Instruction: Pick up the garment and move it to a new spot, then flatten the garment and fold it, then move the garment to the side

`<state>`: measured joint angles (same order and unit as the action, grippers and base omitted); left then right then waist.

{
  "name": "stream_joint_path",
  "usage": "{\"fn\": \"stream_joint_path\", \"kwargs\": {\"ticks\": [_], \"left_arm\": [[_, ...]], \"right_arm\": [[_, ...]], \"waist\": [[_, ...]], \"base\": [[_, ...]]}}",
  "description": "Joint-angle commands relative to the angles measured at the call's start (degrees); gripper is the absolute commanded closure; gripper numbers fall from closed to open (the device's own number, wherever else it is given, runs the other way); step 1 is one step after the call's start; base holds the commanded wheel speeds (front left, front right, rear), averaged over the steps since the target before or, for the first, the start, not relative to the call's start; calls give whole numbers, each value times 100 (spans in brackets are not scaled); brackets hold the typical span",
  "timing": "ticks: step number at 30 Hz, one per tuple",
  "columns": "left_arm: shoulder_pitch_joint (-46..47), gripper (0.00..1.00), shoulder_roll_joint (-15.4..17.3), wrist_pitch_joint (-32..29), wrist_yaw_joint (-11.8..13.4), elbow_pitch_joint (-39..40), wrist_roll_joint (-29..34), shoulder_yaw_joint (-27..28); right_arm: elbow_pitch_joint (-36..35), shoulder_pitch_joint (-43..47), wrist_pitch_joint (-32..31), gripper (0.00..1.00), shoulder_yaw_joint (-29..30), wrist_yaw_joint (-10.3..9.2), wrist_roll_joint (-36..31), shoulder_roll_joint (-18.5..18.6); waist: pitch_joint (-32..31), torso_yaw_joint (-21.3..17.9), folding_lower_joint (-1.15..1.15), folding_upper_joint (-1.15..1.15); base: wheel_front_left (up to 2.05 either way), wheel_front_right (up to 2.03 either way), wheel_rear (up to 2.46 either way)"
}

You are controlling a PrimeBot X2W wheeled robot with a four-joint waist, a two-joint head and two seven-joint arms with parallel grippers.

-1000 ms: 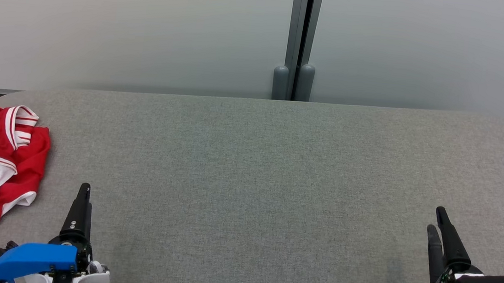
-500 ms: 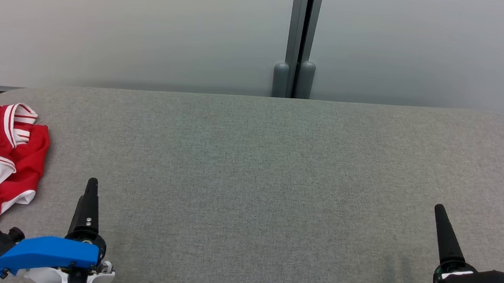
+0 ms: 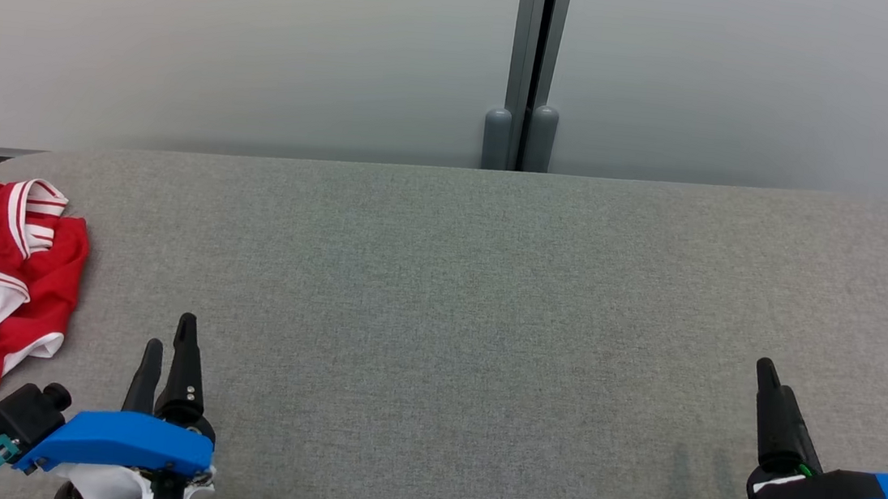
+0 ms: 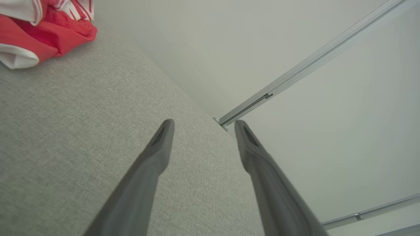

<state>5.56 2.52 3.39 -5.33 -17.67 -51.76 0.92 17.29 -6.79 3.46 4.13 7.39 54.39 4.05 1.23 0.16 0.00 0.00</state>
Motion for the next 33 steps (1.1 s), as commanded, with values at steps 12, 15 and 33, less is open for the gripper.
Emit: {"fn": "stream_joint_path", "kwargs": {"ticks": [12, 15, 33], "left_arm": [[128, 0, 40, 267, 142, -82, 1129, -239], [120, 0, 41, 318, 177, -117, 1357, -277], [82, 0, 56, 600, 270, -309, 2639, -483]], "right_arm": [[46, -205, 262, 0, 78, 11, -1271, -3], [49, -230, 308, 0, 77, 11, -1518, -22], [245, -279, 599, 0, -82, 13, -2906, -25]], "waist": [[1, 9, 0, 0], [-1, 8, 0, 0], [-26, 51, 0, 0]], "base": [[0, 0, 0], [0, 0, 0], [0, 0, 0]]}}
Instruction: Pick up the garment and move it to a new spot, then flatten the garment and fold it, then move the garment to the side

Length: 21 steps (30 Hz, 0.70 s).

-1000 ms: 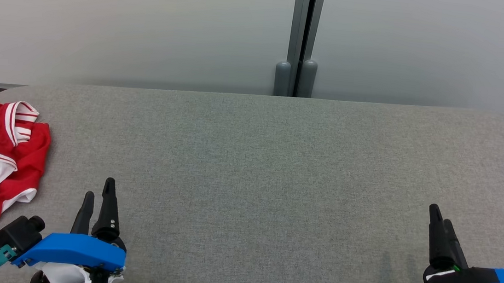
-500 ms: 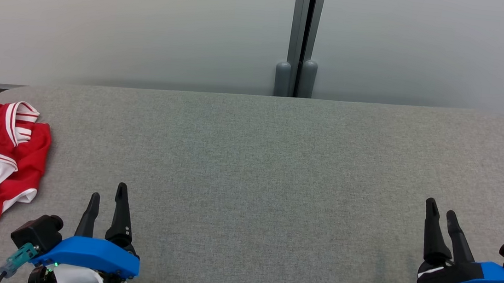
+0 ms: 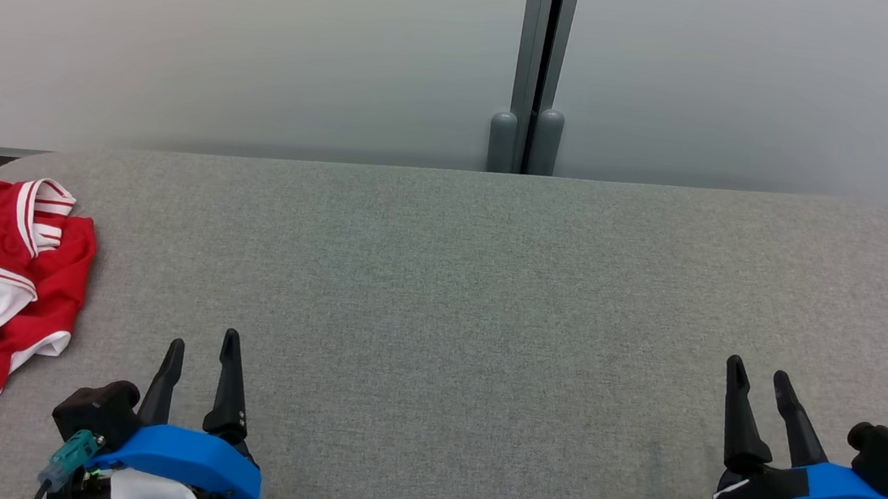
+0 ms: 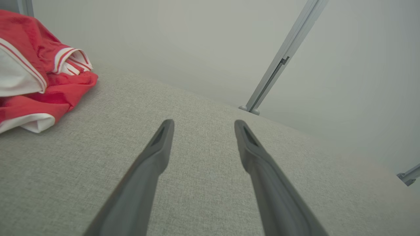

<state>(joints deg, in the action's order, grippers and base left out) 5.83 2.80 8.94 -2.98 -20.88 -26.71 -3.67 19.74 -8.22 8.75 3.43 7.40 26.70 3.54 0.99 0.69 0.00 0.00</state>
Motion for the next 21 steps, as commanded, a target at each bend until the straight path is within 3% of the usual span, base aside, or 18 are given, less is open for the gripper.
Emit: {"fn": "stream_joint_path", "kwargs": {"ticks": [1, 21], "left_arm": [[50, 0, 34, 58, 39, -4, 213, -42], [-60, 0, 137, 321, 203, -220, 1302, -250]], "right_arm": [[30, -132, 78, 0, -23, 12, -219, 27], [106, -76, 342, 0, 27, 13, -1359, -3]], "waist": [[-6, -4, 0, 0], [-123, -21, 0, 0]], "base": [[0, 0, 0], [0, 0, 0]]}}
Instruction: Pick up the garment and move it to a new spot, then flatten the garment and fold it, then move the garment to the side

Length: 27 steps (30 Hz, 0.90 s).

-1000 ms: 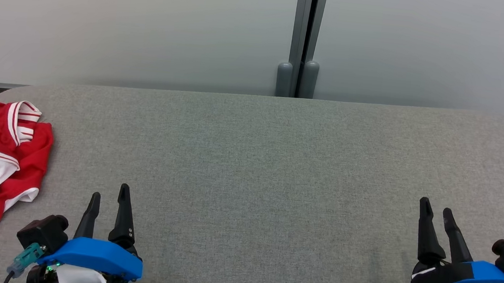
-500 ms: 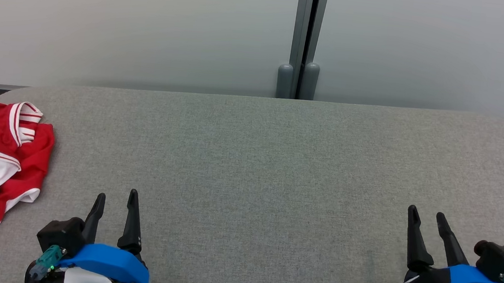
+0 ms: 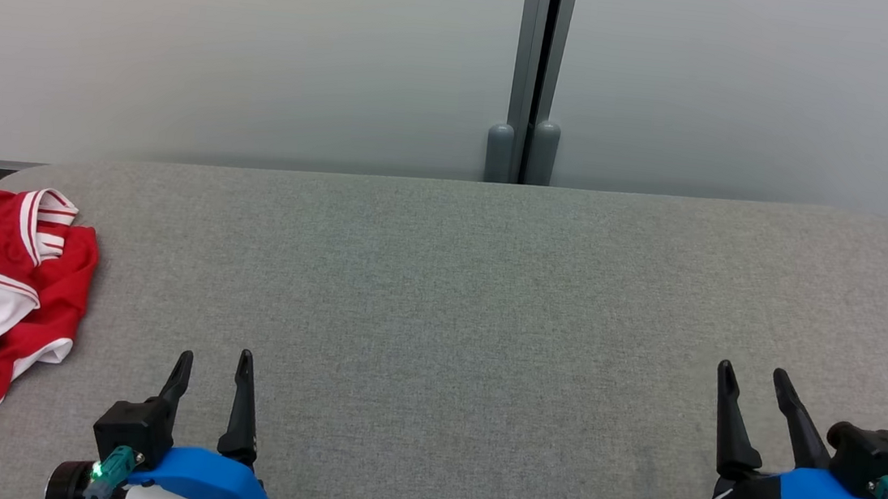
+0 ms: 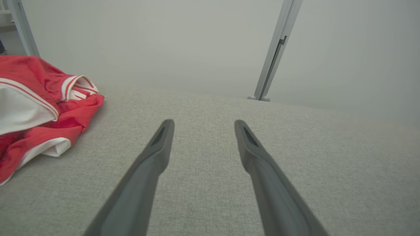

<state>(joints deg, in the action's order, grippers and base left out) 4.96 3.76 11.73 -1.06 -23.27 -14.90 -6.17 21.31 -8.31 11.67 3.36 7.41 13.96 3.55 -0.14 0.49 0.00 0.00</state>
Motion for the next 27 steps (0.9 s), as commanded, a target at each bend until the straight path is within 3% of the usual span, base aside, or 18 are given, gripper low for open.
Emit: {"fn": "stream_joint_path", "kwargs": {"ticks": [1, 27], "left_arm": [[20, 0, 39, 60, 29, 27, 154, 14], [-36, 0, -29, 328, 115, -42, 1175, 53]], "right_arm": [[-65, -58, 66, 0, 45, 12, -125, -13], [90, -30, 336, 0, 88, 13, -1254, -59]], "waist": [[-20, 2, 0, 0], [-21, 71, 0, 0]], "base": [[0, 0, 0], [0, 0, 0]]}}
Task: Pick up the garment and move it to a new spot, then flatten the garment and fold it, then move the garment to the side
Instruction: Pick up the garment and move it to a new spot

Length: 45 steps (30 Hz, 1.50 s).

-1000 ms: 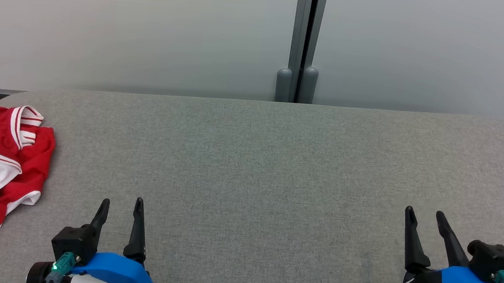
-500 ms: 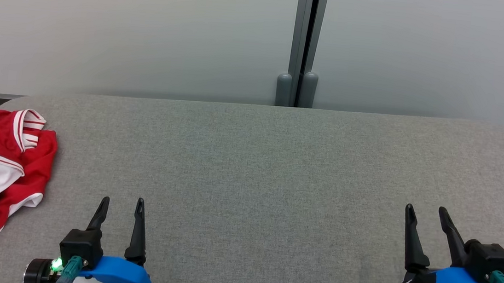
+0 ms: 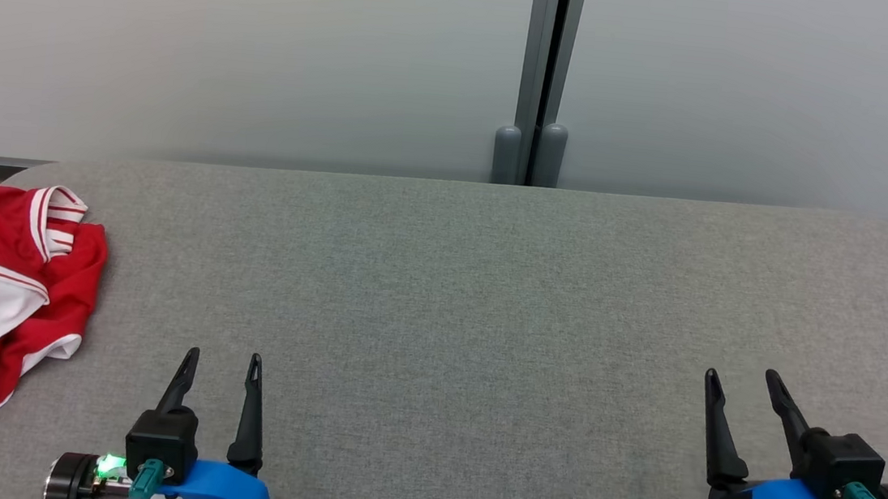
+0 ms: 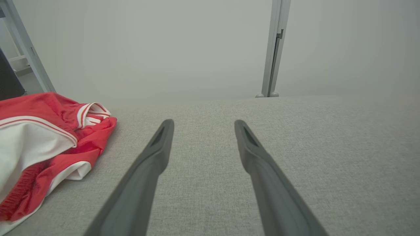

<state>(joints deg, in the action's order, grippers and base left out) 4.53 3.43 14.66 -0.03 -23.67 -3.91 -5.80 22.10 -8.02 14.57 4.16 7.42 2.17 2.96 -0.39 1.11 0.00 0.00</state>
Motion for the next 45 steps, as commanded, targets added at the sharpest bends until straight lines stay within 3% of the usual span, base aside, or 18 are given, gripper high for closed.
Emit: {"fn": "stream_joint_path", "kwargs": {"ticks": [1, 10, 25, 31, 45], "left_arm": [[16, 0, -1, 40, 6, -4, 117, 5], [-6, 0, -30, 62, 31, -4, 131, 74], [-100, 0, -40, 57, 57, 67, 126, 426], [-193, 0, -46, 57, 72, 103, 109, 573], [-31, 0, -56, 57, 126, 69, 11, 735]], "right_arm": [[5, -52, 49, 0, 20, 11, -115, 0], [13, 46, 72, 0, -58, 8, -110, -2], [28, -29, 72, 0, -313, 7, 37, 2], [73, -68, 72, 0, -474, 7, 49, 6], [78, -213, 71, 0, -682, 7, 95, 56]], "waist": [[15, 35, 0, 0], [120, 592, 0, 0], [358, 2319, 0, 0], [418, 2806, 0, 0], [643, 2918, 0, 0]], "base": [[0, 0, 0], [0, 0, 0], [0, 0, 0], [0, 0, 0], [0, 0, 0]]}}
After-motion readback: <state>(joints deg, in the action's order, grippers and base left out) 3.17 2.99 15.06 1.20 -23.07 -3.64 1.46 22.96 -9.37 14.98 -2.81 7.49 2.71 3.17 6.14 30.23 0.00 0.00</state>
